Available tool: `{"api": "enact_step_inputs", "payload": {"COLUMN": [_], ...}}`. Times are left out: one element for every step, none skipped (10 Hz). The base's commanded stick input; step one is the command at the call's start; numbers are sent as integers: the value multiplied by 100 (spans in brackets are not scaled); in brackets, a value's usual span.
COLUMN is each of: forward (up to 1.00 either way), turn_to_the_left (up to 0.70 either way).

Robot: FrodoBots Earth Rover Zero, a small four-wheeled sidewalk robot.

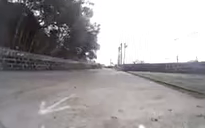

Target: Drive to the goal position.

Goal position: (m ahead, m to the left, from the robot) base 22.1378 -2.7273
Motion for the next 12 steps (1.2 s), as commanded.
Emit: {"api": "enact_step_inputs", "payload": {"forward": [70, 70, 70, 70, 70, 70, 70, 70, 70, 70, 70, 70], "turn_to_the_left": [0, 0, 0, 0, 0, 0, 0, 0, 0, 0, 0, 0]}}
